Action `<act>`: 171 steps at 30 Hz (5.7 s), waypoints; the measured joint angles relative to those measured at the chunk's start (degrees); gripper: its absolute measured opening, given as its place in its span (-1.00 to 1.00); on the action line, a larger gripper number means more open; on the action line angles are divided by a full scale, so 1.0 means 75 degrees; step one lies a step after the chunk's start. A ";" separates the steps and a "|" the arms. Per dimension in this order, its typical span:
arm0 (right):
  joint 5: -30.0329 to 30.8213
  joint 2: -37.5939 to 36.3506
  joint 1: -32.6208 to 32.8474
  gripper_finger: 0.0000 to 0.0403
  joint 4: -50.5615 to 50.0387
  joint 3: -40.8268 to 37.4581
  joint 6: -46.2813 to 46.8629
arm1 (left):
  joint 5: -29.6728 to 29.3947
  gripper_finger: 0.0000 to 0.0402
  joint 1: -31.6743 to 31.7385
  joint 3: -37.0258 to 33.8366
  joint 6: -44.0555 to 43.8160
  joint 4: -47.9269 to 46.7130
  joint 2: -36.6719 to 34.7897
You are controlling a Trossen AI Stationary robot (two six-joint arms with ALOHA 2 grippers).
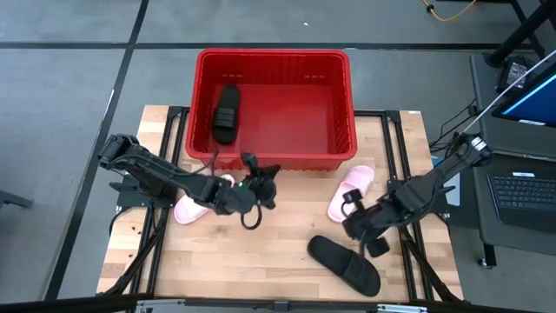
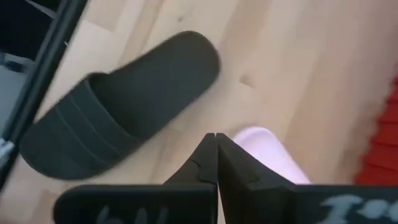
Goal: Pick and place slides into bin
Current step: Put the black slide into the red bin
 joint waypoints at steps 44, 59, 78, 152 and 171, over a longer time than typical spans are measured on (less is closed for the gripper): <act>-0.2415 0.2022 -0.0036 -0.39 0.0611 -0.0006 -0.0239 | -0.3715 -0.99 -0.3273 -0.0097 0.0450 0.4577 0.3045; -0.3391 0.2804 -0.0034 -0.08 0.0628 -0.0003 -0.1782 | -0.3710 -0.99 -0.3134 -0.0099 0.0183 0.4571 0.3043; -0.4132 0.3315 -0.0108 -0.88 0.0806 0.0004 -0.2640 | -0.3469 -0.99 -0.3046 -0.0099 0.0397 0.4565 0.3042; -0.4733 0.2817 -0.3296 -0.93 0.4061 0.2702 0.1799 | -0.2123 -0.41 -0.3985 0.1032 0.5787 0.4279 0.3037; -0.5076 0.2820 -0.3376 -0.93 0.3971 0.2702 0.1780 | -0.2544 -0.41 -0.3655 0.1032 0.5730 0.3284 0.3037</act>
